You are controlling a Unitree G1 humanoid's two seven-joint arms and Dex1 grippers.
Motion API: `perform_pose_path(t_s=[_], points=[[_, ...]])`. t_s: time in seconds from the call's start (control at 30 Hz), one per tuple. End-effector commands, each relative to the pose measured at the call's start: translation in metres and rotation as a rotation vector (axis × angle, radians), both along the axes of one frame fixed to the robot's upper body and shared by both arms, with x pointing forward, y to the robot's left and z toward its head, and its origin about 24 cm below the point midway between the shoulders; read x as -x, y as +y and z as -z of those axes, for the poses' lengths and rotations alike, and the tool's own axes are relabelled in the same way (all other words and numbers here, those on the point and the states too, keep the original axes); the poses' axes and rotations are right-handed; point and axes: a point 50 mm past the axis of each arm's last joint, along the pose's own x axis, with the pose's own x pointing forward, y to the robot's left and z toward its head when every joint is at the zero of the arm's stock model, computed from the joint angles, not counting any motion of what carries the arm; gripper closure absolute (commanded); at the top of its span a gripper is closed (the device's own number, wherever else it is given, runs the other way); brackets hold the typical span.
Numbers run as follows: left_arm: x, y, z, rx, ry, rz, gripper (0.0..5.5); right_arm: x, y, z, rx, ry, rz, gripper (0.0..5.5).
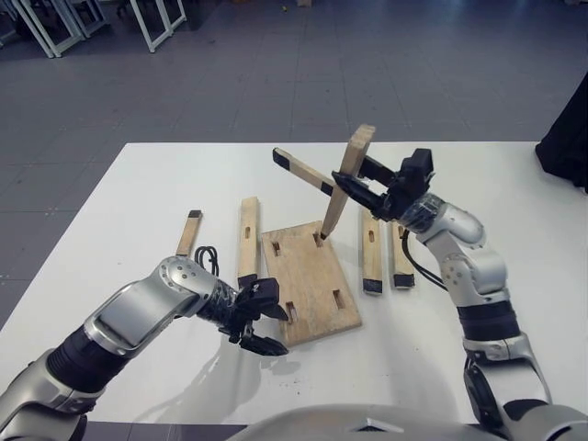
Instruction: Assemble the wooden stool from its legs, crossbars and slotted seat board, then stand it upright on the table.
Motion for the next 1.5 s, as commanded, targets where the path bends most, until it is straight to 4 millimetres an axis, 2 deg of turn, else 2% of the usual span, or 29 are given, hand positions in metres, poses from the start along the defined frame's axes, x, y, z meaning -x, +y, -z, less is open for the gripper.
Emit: perform_pose_path(t_s=[0.03,0.17,0.3,0.4,0.53,0.7,0.83,1.0,1.1,1.2,1.5], points=[[-0.004,0.004,0.004,-0.044,-0.029,-0.018,1.94,-0.006,0.014,0.004,0.055,-0.081,-0.089,3.49],[-0.006,0.005,0.007,-0.054,-0.041,-0.022,1.94,-0.006,0.013,0.02,0.159,-0.088,-0.197,3.49],[-0.004,0.006,0.01,-0.062,-0.046,-0.03,1.94,-0.008,0.004,0.018,0.242,-0.099,-0.295,3.49],[-0.004,0.005,0.011,-0.058,-0.049,-0.04,1.94,-0.008,-0.004,0.016,0.231,-0.027,-0.384,3.49],[-0.002,0.007,0.018,-0.098,-0.073,-0.039,1.94,-0.005,-0.011,0.026,0.232,0.092,-0.444,3.49],[-0.002,0.01,0.021,-0.14,-0.107,-0.025,1.94,-0.012,-0.023,0.032,0.267,0.137,-0.382,3.49],[-0.002,0.012,0.023,-0.147,-0.117,-0.028,1.94,-0.023,-0.039,0.038,0.244,0.198,-0.252,3.49],[0.002,0.014,0.026,-0.15,-0.114,-0.048,1.94,-0.023,-0.051,0.05,0.186,0.316,-0.206,3.49],[0.008,0.013,0.03,-0.147,-0.105,-0.05,1.94,-0.017,-0.058,0.063,0.244,0.368,-0.199,3.49],[0.009,0.011,0.031,-0.142,-0.101,-0.051,1.94,-0.016,-0.06,0.073,0.287,0.398,-0.16,3.49],[0.012,0.004,0.037,-0.117,-0.092,-0.054,1.94,-0.019,-0.058,0.078,0.328,0.415,-0.146,3.49]])
